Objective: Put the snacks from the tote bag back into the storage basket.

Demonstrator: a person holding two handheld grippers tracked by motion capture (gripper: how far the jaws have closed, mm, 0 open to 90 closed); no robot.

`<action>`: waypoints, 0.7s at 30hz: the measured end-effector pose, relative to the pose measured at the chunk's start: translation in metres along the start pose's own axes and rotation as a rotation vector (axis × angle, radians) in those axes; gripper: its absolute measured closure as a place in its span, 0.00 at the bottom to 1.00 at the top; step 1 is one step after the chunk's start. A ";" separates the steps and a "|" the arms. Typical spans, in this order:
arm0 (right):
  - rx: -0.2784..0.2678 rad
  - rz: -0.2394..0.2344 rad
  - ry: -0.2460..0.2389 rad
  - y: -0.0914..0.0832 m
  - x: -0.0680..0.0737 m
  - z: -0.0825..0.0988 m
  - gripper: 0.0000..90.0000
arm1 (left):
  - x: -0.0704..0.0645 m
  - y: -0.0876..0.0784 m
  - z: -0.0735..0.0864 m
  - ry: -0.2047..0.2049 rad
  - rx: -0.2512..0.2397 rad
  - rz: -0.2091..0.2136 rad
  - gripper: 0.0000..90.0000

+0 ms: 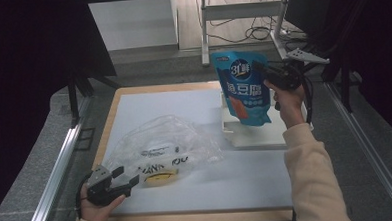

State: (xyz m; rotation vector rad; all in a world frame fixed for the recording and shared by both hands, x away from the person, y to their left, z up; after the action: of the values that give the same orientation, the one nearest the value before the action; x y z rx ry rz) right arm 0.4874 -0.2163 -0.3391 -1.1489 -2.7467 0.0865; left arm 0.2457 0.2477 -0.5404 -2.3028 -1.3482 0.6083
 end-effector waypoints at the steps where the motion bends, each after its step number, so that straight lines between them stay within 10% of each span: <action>1: 0.001 -0.001 0.002 0.001 -0.001 0.001 0.98 | 0.000 0.000 0.000 0.000 0.000 0.000 0.33; 21: 0.043 -0.009 0.031 0.018 -0.009 0.022 0.98 | 0.000 0.000 0.000 0.000 -0.001 -0.001 0.33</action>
State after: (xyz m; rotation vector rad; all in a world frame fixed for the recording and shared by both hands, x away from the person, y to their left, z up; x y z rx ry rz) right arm 0.5025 -0.2097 -0.3645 -1.1168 -2.7094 0.1243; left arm 0.2455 0.2478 -0.5404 -2.3027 -1.3496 0.6082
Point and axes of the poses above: each handheld gripper's, and its own axes: y roughly forward along the jaws, z roughly out of its underside, x roughly to its left, the point moved 4 cm from there along y, roughly forward along the jaws, and after that the axes turned 2 degrees about -y, right-handed, at the moved point
